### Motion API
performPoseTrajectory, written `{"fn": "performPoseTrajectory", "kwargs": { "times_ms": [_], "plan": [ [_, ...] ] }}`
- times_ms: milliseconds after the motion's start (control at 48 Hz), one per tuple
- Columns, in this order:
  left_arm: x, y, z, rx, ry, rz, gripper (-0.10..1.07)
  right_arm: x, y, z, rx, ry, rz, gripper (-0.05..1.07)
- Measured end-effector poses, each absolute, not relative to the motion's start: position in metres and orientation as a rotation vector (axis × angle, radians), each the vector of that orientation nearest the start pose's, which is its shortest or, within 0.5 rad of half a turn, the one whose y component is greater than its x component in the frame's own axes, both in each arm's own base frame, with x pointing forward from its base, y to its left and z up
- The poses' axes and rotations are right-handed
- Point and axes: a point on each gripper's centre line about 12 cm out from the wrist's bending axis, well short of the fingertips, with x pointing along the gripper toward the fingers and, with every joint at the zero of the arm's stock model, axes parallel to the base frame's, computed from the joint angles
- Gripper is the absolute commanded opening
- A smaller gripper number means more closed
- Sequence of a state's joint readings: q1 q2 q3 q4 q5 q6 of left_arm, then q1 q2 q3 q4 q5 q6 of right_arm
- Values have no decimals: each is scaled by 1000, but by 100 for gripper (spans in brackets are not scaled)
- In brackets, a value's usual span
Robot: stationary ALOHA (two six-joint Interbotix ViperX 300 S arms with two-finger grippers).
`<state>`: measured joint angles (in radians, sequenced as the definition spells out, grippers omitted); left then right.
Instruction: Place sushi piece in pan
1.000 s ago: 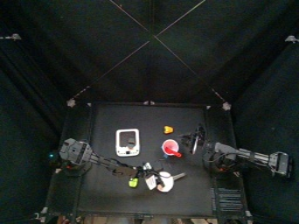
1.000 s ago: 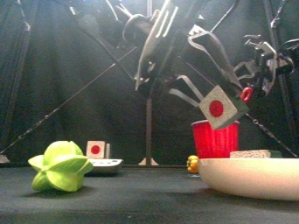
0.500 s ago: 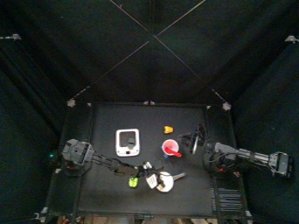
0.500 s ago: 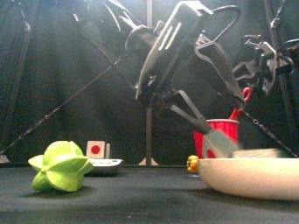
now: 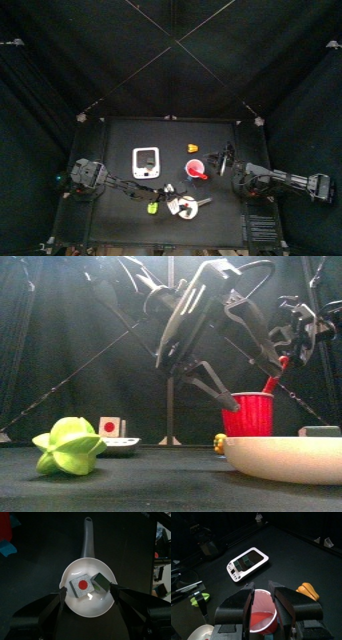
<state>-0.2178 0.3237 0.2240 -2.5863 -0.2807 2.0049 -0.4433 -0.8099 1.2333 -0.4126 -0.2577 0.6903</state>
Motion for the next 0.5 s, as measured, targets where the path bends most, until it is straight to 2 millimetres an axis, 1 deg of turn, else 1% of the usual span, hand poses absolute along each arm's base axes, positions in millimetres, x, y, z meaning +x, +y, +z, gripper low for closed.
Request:
{"fn": "performPoseTrajectory", "kwargs": {
  "times_ms": [500],
  "plan": [
    [479, -85, 153, -406, 793, 205, 100, 198, -81, 232, 337, 130, -364, 71]
  ]
}}
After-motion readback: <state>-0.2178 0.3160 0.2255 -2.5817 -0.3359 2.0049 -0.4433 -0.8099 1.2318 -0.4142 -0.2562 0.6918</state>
